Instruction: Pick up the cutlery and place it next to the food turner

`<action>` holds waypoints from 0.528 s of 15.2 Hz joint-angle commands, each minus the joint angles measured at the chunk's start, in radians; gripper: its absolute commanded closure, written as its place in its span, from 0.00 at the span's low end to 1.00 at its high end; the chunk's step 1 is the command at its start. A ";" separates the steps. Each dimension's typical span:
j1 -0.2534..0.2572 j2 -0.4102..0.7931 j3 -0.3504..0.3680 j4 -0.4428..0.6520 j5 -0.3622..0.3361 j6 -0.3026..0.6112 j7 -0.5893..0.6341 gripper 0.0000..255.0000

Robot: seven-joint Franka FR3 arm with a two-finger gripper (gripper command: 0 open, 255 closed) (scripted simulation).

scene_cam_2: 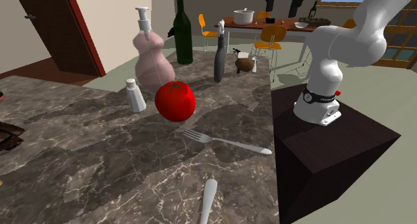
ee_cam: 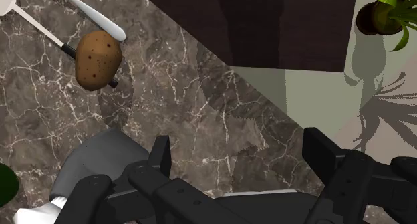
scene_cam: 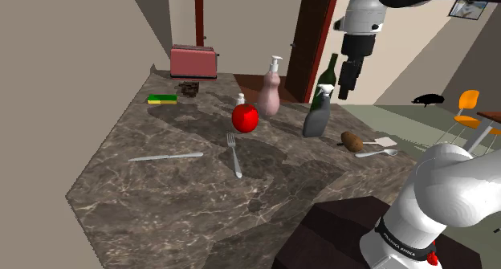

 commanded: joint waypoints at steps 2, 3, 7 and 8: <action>-0.001 0.010 0.015 -0.017 0.015 0.029 0.036 0.00; -0.002 0.021 0.030 -0.032 0.030 0.059 0.071 0.00; -0.007 0.084 0.089 -0.076 0.082 0.184 0.209 0.00; -0.008 0.104 0.103 -0.083 0.093 0.215 0.242 0.00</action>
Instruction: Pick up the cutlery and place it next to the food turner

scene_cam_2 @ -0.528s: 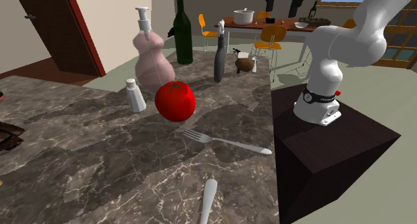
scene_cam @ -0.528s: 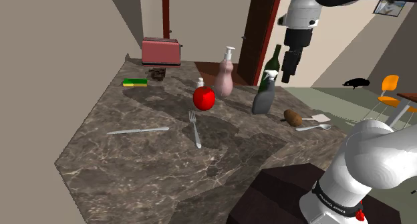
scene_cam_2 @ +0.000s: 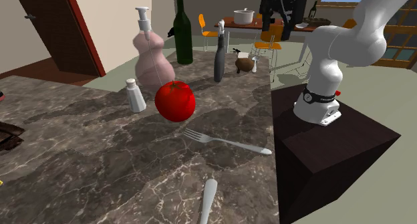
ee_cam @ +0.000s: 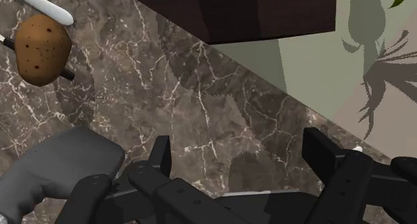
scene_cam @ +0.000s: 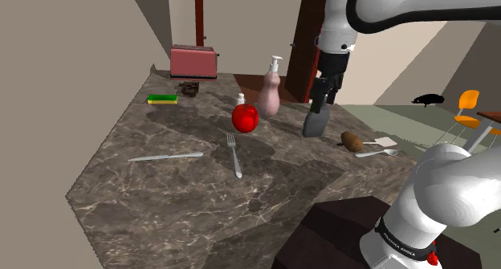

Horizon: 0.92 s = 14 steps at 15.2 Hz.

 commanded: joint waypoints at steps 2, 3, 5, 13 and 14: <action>-0.003 0.070 0.047 -0.014 0.035 0.100 0.107 0.00; -0.004 0.095 0.061 -0.016 0.044 0.132 0.139 0.00; -0.008 0.148 0.089 -0.015 0.059 0.196 0.204 0.00; -0.032 0.409 0.185 0.056 0.064 0.430 0.466 0.00; -0.036 0.445 0.195 0.072 0.058 0.455 0.500 0.00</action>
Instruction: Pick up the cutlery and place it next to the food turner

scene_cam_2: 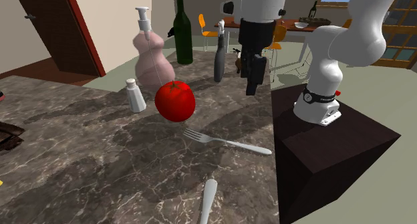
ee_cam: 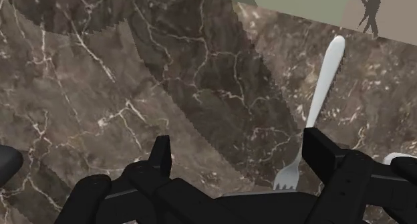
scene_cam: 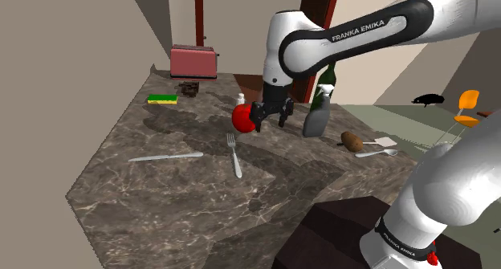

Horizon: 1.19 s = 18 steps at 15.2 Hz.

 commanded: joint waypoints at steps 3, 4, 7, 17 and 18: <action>-0.011 0.162 0.039 0.081 -0.034 0.102 0.147 0.00; -0.012 0.200 0.045 0.103 -0.046 0.123 0.182 0.00; -0.013 0.315 0.054 0.177 -0.089 0.174 0.287 0.00; 0.004 0.502 0.040 0.260 -0.167 0.288 0.421 0.00; 0.004 0.510 0.038 0.257 -0.171 0.299 0.423 0.00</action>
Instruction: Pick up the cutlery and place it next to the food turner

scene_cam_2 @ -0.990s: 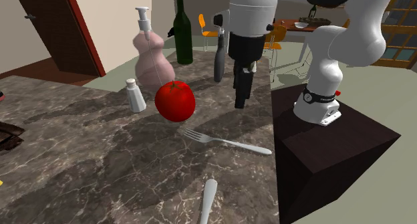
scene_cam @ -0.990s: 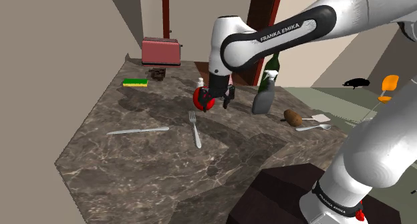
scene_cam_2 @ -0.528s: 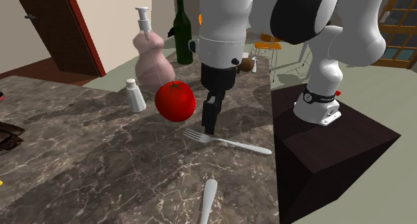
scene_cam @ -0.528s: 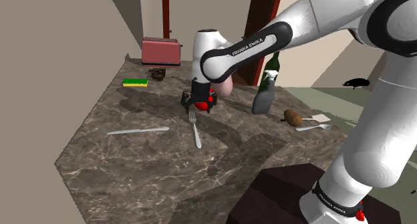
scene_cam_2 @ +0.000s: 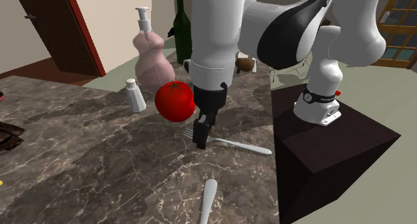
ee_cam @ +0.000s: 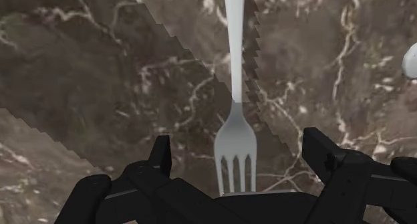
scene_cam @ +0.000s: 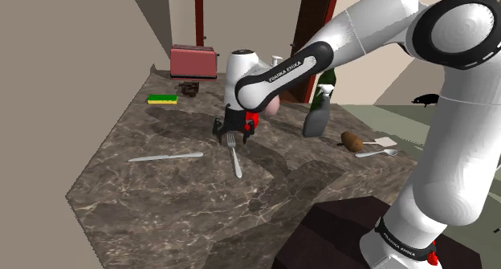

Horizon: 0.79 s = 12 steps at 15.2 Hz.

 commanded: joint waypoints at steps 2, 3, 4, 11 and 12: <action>0.002 0.015 -0.002 -0.002 -0.007 0.017 0.006 0.00; 0.002 0.015 -0.002 -0.002 -0.007 0.017 0.006 0.00; 0.002 0.015 -0.002 -0.002 -0.007 0.017 0.006 0.00; 0.002 0.015 -0.002 -0.003 -0.007 0.017 0.006 1.00; 0.002 0.015 -0.002 -0.003 -0.007 0.018 0.006 1.00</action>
